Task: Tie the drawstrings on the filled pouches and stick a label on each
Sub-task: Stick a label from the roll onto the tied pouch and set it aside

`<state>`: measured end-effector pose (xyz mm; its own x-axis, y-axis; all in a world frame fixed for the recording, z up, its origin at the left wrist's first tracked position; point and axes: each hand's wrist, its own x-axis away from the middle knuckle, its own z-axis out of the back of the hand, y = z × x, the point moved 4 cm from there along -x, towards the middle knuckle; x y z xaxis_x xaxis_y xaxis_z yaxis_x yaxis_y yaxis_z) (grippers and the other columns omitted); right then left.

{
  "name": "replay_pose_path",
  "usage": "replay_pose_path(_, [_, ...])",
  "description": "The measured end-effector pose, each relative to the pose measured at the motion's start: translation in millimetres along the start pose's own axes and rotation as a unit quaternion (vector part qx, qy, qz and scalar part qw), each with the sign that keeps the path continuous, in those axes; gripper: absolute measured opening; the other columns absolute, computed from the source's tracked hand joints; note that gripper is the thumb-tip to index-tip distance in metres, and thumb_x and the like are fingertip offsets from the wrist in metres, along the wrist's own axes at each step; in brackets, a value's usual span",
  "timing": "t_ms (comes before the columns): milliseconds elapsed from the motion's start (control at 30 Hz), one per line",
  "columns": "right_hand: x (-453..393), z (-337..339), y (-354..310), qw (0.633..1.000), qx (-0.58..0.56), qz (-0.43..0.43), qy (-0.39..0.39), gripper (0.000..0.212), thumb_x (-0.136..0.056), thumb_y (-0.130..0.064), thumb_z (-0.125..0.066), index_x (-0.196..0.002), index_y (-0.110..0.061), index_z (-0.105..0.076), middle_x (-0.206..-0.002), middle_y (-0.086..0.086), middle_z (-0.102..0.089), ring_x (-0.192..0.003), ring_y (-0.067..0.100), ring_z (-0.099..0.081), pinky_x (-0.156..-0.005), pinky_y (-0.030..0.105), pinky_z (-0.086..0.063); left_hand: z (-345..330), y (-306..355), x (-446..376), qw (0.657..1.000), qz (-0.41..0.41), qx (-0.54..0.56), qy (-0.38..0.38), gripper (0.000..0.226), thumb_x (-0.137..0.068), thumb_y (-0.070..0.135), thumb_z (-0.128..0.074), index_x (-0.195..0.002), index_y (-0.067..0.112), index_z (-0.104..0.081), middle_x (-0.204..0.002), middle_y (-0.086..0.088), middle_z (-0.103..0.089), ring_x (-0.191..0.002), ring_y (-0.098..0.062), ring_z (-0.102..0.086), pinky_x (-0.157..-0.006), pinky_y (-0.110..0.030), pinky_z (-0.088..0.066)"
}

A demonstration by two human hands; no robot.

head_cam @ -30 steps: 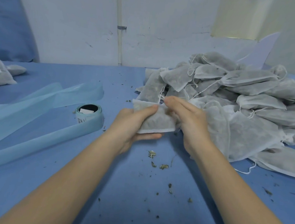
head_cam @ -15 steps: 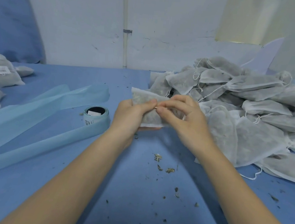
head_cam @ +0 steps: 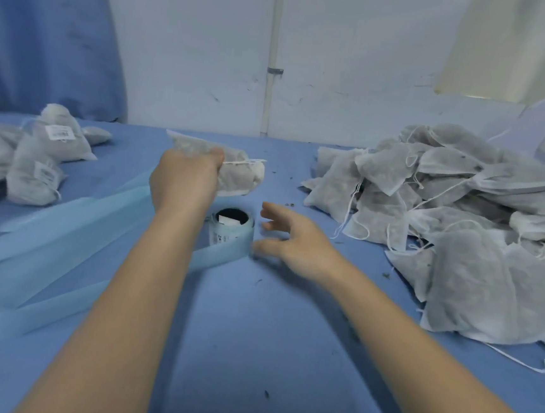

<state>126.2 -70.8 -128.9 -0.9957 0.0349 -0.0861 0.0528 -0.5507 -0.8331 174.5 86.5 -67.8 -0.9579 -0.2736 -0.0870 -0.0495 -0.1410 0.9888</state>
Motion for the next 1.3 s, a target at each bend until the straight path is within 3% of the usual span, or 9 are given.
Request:
replay_pose_path(133, [-10.6,-10.8,-4.2,1.0,-0.009,0.026,-0.002,0.074,-0.077,-0.012,-0.078,-0.142,-0.018,-0.044,-0.123,-0.009,-0.054,-0.103,0.004,-0.054,-0.096,0.025,-0.046,1.1,-5.5,-0.9,0.998,0.029,0.003,-0.051,0.038,-0.064,0.034,-0.065,-0.092,0.01,-0.061,-0.109,-0.016,-0.066,-0.102,-0.035,-0.062,-0.09,-0.049,-0.051])
replay_pose_path(267, [-16.5,-15.0,-7.7,0.999,0.014,0.042,-0.004,0.05,-0.074,-0.021,-0.081,-0.12,-0.023,-0.061,-0.1,-0.007,-0.063,-0.077,0.007,-0.051,-0.076,0.021,-0.046,-7.2,-6.9,4.1,0.995,0.038,0.0,-0.095,0.052,-0.052,0.035,-0.057,-0.096,0.009,-0.064,-0.104,-0.016,-0.068,-0.1,-0.034,-0.064,-0.087,-0.05,-0.052])
replay_pose_path(500, [-23.7,-22.9,-10.8,0.996,0.063,0.053,0.02,0.029,-0.068,-0.029,-0.082,-0.088,-0.021,-0.062,-0.07,-0.012,-0.056,-0.057,-0.002,-0.05,-0.051,0.01,-0.038,-6.4,-6.1,1.6,0.997,0.006,-0.046,-0.068,0.024,-0.079,0.025,-0.064,-0.095,0.006,-0.064,-0.103,-0.015,-0.067,-0.099,-0.032,-0.062,-0.088,-0.043,-0.051])
replay_pose_path(667, [-24.3,-34.3,-11.7,0.996,0.052,0.043,0.055,0.039,-0.064,-0.038,-0.079,-0.092,-0.015,-0.064,-0.089,0.004,-0.069,-0.084,0.018,-0.063,-0.073,0.041,-0.054,-11.4,0.1,3.4,0.991,-0.031,-0.112,-0.071,0.022,-0.083,0.022,-0.057,-0.098,0.005,-0.059,-0.107,-0.014,-0.063,-0.103,-0.032,-0.058,-0.083,-0.037,-0.048])
replay_pose_path(767, [-18.4,-35.0,-14.1,0.996,0.002,0.055,0.069,0.049,-0.066,-0.034,-0.085,-0.107,-0.021,-0.062,-0.099,-0.006,-0.07,-0.091,0.011,-0.064,-0.08,0.033,-0.053,-13.1,-2.9,4.0,0.988,-0.029,-0.134,-0.076,0.027,-0.085,0.021,-0.056,-0.104,0.003,-0.061,-0.11,-0.014,-0.063,-0.105,-0.033,-0.058,-0.086,-0.039,-0.05])
replay_pose_path(967, [-0.6,-29.5,-2.4,0.994,-0.103,-0.011,0.041,0.057,-0.063,-0.034,-0.089,-0.108,-0.028,-0.055,-0.099,-0.02,-0.062,-0.078,-0.014,-0.058,-0.064,0.004,-0.042,-14.2,-2.7,2.7,0.986,-0.038,-0.148,-0.066,0.03,-0.085,0.024,-0.058,-0.107,0.005,-0.063,-0.109,-0.013,-0.065,-0.105,-0.031,-0.058,-0.088,-0.038,-0.048])
replay_pose_path(1067, [7.8,-23.2,3.9,0.994,-0.105,-0.008,0.012,0.05,-0.076,-0.011,-0.076,-0.121,-0.02,-0.058,-0.073,-0.032,-0.06,-0.07,-0.013,-0.057,-0.066,0.002,-0.04,-14.8,-3.4,1.3,0.986,-0.039,-0.146,-0.065,0.03,-0.085,0.023,-0.058,-0.108,0.005,-0.063,-0.11,-0.013,-0.064,-0.106,-0.031,-0.058,-0.089,-0.038,-0.049])
replay_pose_path(1200, [10.3,-16.4,2.7,0.995,-0.067,0.01,0.074,0.035,-0.081,-0.006,-0.07,-0.115,-0.015,-0.069,-0.092,-0.01,-0.07,-0.078,-0.005,-0.062,-0.078,0.003,-0.043,-15.1,-3.8,0.9,0.985,-0.049,-0.153,-0.061,0.028,-0.085,0.022,-0.057,-0.106,0.004,-0.063,-0.109,-0.014,-0.064,-0.105,-0.032,-0.057,-0.086,-0.036,-0.049])
replay_pose_path(1300, [7.3,-19.0,0.7,0.991,-0.053,0.014,0.122,0.03,-0.076,-0.017,-0.079,-0.104,-0.018,-0.071,-0.086,-0.013,-0.066,-0.076,-0.004,-0.059,-0.071,0.001,-0.042,-14.7,-4.4,0.4,0.986,-0.043,-0.149,-0.06,0.028,-0.085,0.022,-0.058,-0.105,0.005,-0.063,-0.106,-0.013,-0.064,-0.102,-0.031,-0.058,-0.078,-0.032,-0.047])
